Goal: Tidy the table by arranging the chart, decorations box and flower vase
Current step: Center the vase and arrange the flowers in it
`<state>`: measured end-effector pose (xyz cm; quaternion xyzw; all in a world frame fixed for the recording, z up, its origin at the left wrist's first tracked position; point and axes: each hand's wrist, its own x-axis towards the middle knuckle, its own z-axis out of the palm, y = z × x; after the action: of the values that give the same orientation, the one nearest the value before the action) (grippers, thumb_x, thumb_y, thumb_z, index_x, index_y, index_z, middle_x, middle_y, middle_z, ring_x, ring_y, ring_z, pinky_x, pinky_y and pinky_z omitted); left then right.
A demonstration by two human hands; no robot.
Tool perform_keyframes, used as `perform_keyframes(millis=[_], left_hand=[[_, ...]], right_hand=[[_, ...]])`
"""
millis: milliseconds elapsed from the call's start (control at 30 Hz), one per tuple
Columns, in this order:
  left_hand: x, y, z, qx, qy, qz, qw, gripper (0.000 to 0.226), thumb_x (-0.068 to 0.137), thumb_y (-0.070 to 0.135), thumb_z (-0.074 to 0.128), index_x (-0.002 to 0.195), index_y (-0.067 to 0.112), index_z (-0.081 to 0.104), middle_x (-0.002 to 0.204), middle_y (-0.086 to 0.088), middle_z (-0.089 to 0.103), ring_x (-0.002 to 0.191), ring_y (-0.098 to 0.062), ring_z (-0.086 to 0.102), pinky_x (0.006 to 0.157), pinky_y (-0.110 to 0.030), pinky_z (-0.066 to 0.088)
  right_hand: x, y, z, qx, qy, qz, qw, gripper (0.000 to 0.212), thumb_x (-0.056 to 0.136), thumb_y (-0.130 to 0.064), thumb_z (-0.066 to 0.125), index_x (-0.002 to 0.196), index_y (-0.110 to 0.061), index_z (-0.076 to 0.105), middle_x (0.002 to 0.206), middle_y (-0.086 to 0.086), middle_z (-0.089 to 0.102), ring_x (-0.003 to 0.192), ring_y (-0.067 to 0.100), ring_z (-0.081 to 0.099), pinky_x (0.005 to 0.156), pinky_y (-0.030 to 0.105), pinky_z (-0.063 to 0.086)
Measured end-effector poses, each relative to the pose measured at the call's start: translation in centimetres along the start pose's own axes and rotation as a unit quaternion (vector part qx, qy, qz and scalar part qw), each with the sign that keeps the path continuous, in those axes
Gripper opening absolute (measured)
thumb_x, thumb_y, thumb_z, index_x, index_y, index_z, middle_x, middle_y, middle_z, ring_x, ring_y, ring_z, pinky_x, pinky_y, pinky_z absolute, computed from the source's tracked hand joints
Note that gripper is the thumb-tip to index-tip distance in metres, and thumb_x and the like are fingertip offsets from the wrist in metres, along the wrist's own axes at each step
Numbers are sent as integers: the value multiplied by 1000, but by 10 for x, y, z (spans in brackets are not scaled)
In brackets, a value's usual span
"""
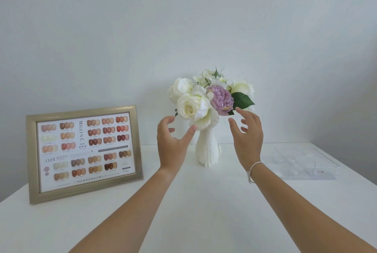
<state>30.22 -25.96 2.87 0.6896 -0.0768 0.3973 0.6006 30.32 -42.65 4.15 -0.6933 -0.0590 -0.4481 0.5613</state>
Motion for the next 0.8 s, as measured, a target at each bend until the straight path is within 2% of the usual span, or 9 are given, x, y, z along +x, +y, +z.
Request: perform_keyframes(millis=[100, 200, 367, 500, 633, 733, 800], left_hand=[[3, 13, -1, -26, 3, 9, 1000, 62, 69, 41, 76, 121, 34, 41, 118, 13, 47, 97, -10, 51, 68, -18, 43], [4, 23, 2, -30, -9, 42, 999, 60, 71, 42, 74, 120, 42, 39, 116, 20, 46, 98, -3, 51, 70, -19, 45], [6, 27, 10, -10, -2, 77, 997, 57, 76, 38, 71, 127, 31, 46, 113, 24, 46, 103, -12, 53, 69, -18, 45], [10, 25, 16, -3, 6, 98, 995, 50, 79, 32, 70, 124, 29, 51, 109, 31, 45, 106, -15, 53, 71, -26, 48], [15, 24, 23, 22, -2, 110, 994, 43, 80, 28, 69, 121, 23, 57, 113, 14, 50, 107, -20, 51, 82, -48, 51], [19, 26, 28, 40, -10, 111, 993, 42, 82, 29, 67, 122, 20, 57, 119, 2, 54, 108, -23, 51, 82, -50, 51], [21, 28, 31, 52, -15, 115, 992, 40, 83, 29, 65, 122, 18, 58, 120, 0, 55, 109, -23, 51, 82, -48, 51]], right_hand=[[-1, -1, -1, -2, 2, 9, 1000, 30, 86, -22, 60, 113, -34, 59, 110, -16, 48, 96, 3, 50, 81, 19, 40], [-4, -2, -1, 0, -1, 11, 1000, 30, 86, -22, 60, 113, -33, 59, 112, -15, 48, 98, 4, 50, 83, 21, 41], [-5, -3, 2, 0, -10, 9, 1000, 31, 86, -23, 60, 114, -36, 59, 113, -14, 49, 98, 3, 50, 80, 17, 39], [-3, 1, 4, -14, -21, 5, 1000, 31, 86, -23, 60, 113, -37, 59, 115, -12, 50, 100, 4, 50, 75, 12, 38], [0, 5, 7, -29, -27, 6, 999, 31, 86, -24, 60, 114, -38, 60, 115, -11, 50, 99, 4, 49, 77, 14, 37], [0, 7, 8, -37, -32, 4, 999, 30, 86, -25, 59, 112, -40, 60, 115, -12, 49, 99, 3, 48, 74, 11, 36], [0, 9, 8, -43, -40, 4, 998, 30, 86, -26, 59, 110, -42, 61, 117, -11, 49, 102, 3, 48, 77, 14, 37]])
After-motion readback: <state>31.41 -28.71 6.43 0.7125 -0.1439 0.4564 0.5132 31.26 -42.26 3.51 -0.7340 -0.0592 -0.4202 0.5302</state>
